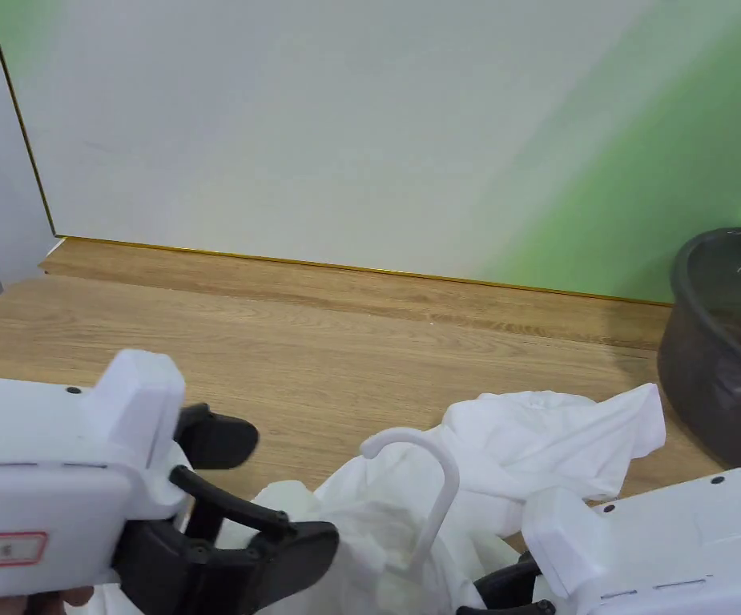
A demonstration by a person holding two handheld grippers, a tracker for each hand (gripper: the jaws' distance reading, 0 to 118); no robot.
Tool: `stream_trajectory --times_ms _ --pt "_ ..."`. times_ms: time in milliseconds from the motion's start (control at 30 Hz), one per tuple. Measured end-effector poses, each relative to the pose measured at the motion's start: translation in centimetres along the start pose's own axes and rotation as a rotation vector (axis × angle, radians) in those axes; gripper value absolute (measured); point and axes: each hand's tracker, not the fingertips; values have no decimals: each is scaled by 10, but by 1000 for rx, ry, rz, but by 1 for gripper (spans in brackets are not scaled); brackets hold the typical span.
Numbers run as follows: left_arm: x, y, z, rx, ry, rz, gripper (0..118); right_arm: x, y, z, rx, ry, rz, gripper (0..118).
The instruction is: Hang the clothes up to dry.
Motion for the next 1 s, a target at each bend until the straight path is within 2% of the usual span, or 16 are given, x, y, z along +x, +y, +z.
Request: stream_trajectory --times_ms 33,100,133,200,233,300,367,400,433,467,533,567,667,733,833,1000 --pt "-4 1 5 27 -12 20 112 1 -3 5 15 26 -6 10" --pt "-10 3 15 77 -26 61 112 -2 -6 18 135 -4 -40 10" --pt "-12 4 19 102 -31 75 112 -1 -5 23 171 8 -97 10" --pt "-15 7 24 113 -18 113 112 -2 -7 38 272 -38 -61 9" --pt "-17 9 26 117 -22 151 112 5 -2 41 235 0 -152 9" --pt "-18 11 30 132 -43 187 111 1 -5 55 323 -38 -112 9" --pt "-14 14 34 164 -43 177 107 0 -2 67 393 -73 -143 9" --pt "-12 16 36 165 -43 167 102 2 1 74 376 -42 -145 9" --pt "-8 19 37 172 -43 140 92 -1 4 84 447 -100 -117 9" --pt "-4 22 37 174 -27 115 72 1 7 91 445 -76 -150 9" --pt "6 29 38 182 -36 64 22 -3 13 106 485 -102 -125 9" --pt "11 32 38 184 -46 45 8 -3 16 111 482 -98 -123 9" --pt "25 41 41 187 -179 -32 4 -17 19 125 555 -162 -73 9" --pt "37 47 38 188 -161 -72 3 -21 22 129 540 -136 -102 9" --pt "47 56 31 161 -182 -122 1 -32 23 135 561 -185 -85 9" --pt "52 69 20 196 -196 -118 1 -46 18 147 615 -190 -122 9"
